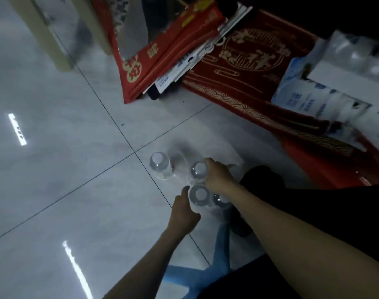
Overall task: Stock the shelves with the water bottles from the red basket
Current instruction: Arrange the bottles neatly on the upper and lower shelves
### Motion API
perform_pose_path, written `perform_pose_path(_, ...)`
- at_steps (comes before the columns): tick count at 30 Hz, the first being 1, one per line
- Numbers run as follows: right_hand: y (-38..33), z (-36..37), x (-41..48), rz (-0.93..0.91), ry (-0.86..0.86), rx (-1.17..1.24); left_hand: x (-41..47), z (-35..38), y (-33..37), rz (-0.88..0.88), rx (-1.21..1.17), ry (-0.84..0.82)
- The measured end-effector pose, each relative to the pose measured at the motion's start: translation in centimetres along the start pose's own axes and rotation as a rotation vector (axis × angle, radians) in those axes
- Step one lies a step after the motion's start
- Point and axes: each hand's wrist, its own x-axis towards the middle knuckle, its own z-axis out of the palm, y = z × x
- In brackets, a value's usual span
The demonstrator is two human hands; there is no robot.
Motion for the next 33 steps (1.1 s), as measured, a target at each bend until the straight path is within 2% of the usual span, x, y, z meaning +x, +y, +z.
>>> perform_pose_path(7, 1.9, 1.6, 4.5, -0.047, -0.045, -0.030, 3.1, 4.4, -1.6, 0.021, -0.226, 0.189)
perform_pose_path(11, 2.8, 2.6, 5.9, -0.049, -0.089, -0.012, 3.0, 3.2, -2.7, 0.067, -0.266, 0.228)
perform_pose_path(15, 3.3, 3.8, 6.1, -0.092, 0.014, 0.080, 2.3, 0.8, -5.3, 0.059, -0.250, 0.251)
perform_pose_path(18, 3.0, 4.5, 5.9, -0.180, 0.017, 0.086, 2.5, -0.8, -7.0, 0.051, -0.238, 0.292)
perform_pose_path(21, 2.5, 5.6, 5.5, -0.226, -0.036, 0.062, 3.0, -1.7, -7.5, 0.077, -0.222, 0.218)
perform_pose_path(25, 2.6, 5.6, 4.6, -0.160, -0.093, 0.154, 3.4, -2.0, -7.9, 0.051, -0.218, 0.172)
perform_pose_path(29, 1.5, 3.3, 3.4, -0.182, -0.121, 0.252, 2.1, -4.0, -7.9, -0.012, -0.537, 0.134)
perform_pose_path(33, -1.2, 0.4, 1.8, -0.238, -0.153, 0.399, -0.3, -8.2, -5.9, 0.033, -0.731, 0.087)
